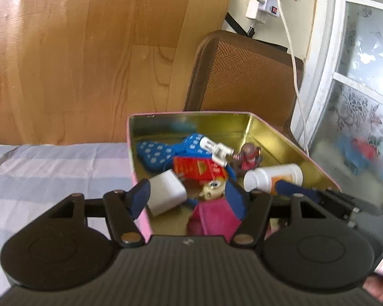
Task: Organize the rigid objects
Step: 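Grasp the blue lighter with the right tool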
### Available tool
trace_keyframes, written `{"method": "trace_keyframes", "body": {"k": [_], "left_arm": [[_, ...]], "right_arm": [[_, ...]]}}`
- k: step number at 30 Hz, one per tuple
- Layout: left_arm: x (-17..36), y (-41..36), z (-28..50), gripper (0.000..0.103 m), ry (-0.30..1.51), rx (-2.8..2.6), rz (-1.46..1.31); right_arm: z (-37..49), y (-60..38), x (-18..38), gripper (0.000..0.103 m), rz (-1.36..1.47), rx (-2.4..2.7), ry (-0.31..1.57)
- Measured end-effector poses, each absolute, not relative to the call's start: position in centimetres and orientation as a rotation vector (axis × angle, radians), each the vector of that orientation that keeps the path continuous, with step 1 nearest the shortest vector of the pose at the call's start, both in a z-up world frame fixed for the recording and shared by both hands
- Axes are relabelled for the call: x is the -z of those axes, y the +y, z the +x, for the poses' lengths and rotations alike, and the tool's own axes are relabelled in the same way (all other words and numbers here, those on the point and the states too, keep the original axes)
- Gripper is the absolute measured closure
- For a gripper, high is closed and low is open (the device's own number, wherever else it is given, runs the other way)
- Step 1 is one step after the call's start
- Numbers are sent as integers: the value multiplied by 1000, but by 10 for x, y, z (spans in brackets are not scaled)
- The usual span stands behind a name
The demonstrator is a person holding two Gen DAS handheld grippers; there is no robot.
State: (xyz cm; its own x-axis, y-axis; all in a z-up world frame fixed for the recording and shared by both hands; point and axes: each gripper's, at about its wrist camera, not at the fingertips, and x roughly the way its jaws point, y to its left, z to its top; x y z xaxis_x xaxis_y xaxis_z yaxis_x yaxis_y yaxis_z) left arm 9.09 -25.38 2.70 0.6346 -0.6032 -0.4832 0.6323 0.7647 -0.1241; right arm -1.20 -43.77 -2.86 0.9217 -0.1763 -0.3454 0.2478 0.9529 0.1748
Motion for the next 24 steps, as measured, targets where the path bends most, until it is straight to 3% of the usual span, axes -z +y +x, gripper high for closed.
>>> {"method": "trace_keyframes", "body": {"k": [10,16,19,24], "left_arm": [[0,-135,62,36,542,508,56],[29,-67,74,36,561,283,107],[45,-56,77,36,565,259,123],[49,-48,82,36,587,286,55]], "right_arm": [[-29,-359,0,56,207,46,335],[22,-289,9,58,164,-72,430],[58,-264,23,66,136,-50,495],[122,-255,50,67,92,93,616]]}}
